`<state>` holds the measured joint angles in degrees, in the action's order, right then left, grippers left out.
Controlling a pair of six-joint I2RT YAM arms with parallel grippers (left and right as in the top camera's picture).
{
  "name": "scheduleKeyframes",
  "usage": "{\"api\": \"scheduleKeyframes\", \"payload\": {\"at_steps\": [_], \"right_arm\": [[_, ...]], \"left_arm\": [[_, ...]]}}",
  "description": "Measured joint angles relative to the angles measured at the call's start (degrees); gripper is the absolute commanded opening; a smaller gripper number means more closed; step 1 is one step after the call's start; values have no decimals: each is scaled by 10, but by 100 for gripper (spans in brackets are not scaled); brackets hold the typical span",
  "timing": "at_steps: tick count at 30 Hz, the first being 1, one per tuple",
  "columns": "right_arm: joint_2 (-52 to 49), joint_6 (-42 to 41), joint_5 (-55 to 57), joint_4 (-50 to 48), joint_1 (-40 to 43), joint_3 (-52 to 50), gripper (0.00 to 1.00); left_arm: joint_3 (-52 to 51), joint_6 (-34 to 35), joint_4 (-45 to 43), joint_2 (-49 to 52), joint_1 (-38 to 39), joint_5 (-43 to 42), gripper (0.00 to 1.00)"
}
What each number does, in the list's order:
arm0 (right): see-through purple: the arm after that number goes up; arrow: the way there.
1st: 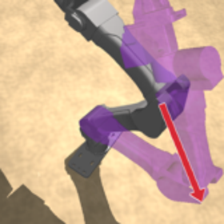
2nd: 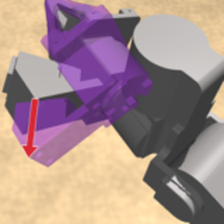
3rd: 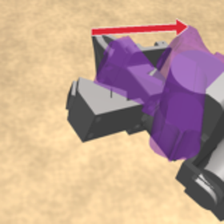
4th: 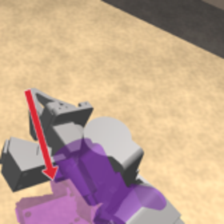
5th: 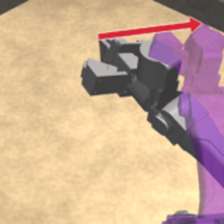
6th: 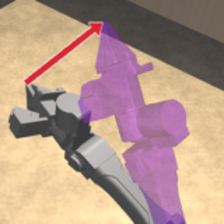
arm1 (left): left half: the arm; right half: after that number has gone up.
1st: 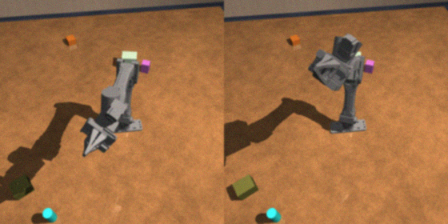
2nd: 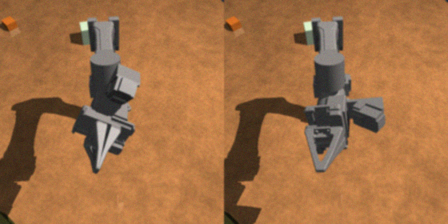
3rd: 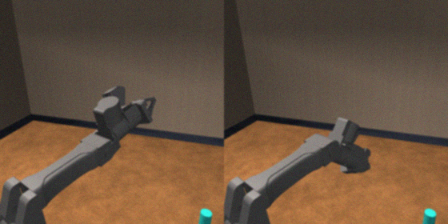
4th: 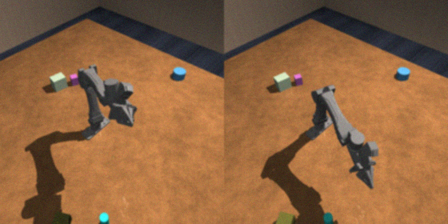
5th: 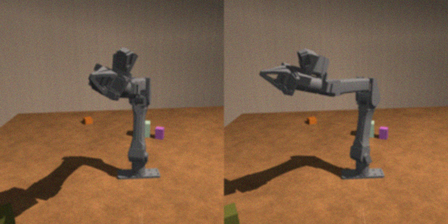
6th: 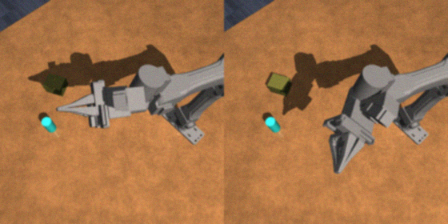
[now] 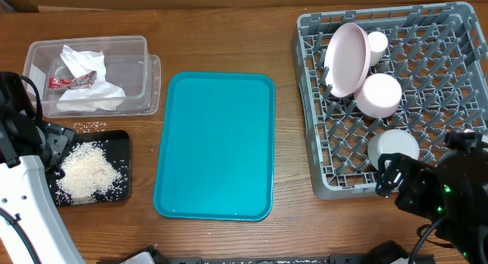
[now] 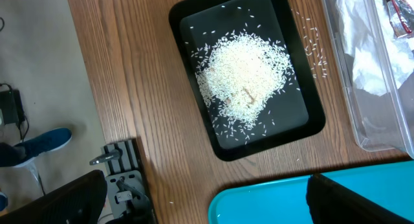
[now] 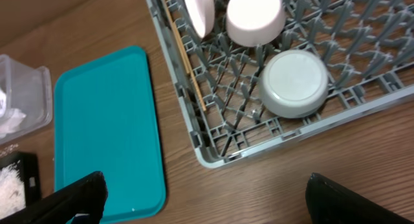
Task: Sort waste into correct bins and load items into the dishwasher
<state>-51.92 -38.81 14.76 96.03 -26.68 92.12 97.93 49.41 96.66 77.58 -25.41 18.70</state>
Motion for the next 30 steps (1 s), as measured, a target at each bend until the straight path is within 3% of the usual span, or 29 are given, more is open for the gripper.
{"api": "scheduleKeyframes", "payload": {"at_steps": [24, 30], "right_arm": [[-8, 10, -28, -2, 9, -7, 100], [32, 28, -26, -82, 63, -50, 100]], "left_arm": [[0, 0, 0, 0, 0, 0, 100], [0, 0, 0, 0, 0, 0, 100]]}}
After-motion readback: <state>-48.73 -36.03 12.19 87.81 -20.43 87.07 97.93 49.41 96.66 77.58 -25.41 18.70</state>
